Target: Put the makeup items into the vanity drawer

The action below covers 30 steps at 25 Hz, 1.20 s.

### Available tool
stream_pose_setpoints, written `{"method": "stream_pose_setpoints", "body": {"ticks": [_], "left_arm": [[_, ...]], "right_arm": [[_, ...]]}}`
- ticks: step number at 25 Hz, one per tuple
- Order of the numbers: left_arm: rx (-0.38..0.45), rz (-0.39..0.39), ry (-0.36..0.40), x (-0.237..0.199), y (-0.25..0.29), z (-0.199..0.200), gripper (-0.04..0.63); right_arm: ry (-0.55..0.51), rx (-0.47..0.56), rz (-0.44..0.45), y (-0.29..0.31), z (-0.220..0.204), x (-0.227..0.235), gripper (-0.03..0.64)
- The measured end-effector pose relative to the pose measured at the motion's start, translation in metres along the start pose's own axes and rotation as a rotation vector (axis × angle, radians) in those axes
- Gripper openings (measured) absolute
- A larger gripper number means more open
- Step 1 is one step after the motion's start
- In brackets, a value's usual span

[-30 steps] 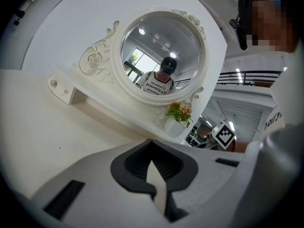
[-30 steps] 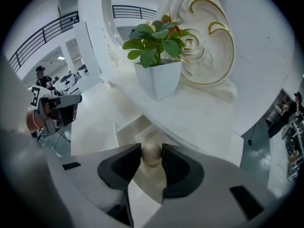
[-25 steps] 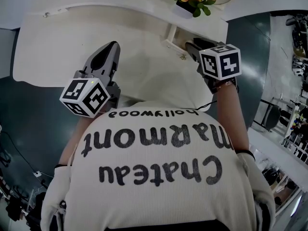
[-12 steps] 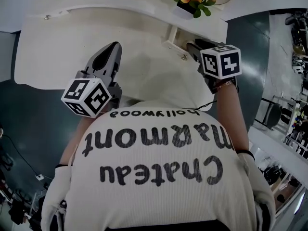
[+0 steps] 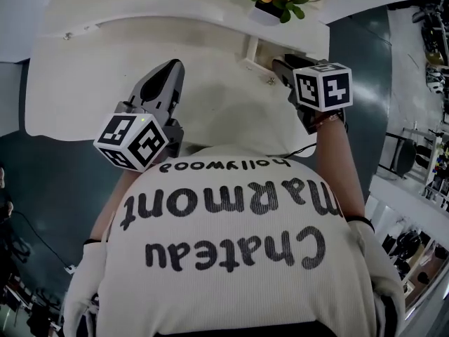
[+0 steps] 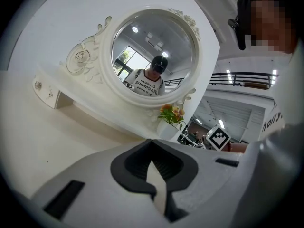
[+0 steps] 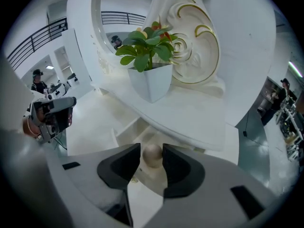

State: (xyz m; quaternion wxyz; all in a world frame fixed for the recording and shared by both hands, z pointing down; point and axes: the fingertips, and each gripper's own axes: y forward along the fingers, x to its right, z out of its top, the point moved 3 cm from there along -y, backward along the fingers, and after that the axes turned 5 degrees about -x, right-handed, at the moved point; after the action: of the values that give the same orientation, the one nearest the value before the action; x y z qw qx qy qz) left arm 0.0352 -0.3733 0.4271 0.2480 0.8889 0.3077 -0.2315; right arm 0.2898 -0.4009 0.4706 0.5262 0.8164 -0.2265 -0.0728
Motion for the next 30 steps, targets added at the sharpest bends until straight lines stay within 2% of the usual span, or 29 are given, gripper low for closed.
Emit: {"method": "stream_pose_setpoints", "body": {"ticks": [5,9,17,21,24,28,30], "left_arm": [[-0.013,-0.043,0.06,0.005,0.001,0.009,0.008],[-0.015,-0.037,0.087,0.005,-0.002,0.014,0.008],[-0.005,-0.01,0.093,0.022,-0.002,0.014,0.008],[0.023,0.025,0.062,0.037,-0.001,0.013,0.008],[0.044,0.033,0.057,0.057,0.002,0.009,0.008],[0.071,0.029,0.087,0.089,0.004,0.002,0.008],[0.077,0.03,0.099,0.106,0.001,-0.006,0.008]], "right_arm": [[0.036,0.051,-0.014,-0.002,0.003,-0.005,0.163],[0.067,0.084,-0.015,-0.001,0.004,-0.005,0.166],[0.079,0.119,0.055,-0.003,0.003,-0.001,0.184],[0.078,0.165,0.072,-0.015,0.005,0.001,0.184],[0.132,0.266,0.094,-0.035,0.006,0.006,0.184],[0.244,0.467,0.1,-0.068,0.001,0.021,0.179],[0.312,0.561,0.098,-0.086,-0.011,0.029,0.152]]}}
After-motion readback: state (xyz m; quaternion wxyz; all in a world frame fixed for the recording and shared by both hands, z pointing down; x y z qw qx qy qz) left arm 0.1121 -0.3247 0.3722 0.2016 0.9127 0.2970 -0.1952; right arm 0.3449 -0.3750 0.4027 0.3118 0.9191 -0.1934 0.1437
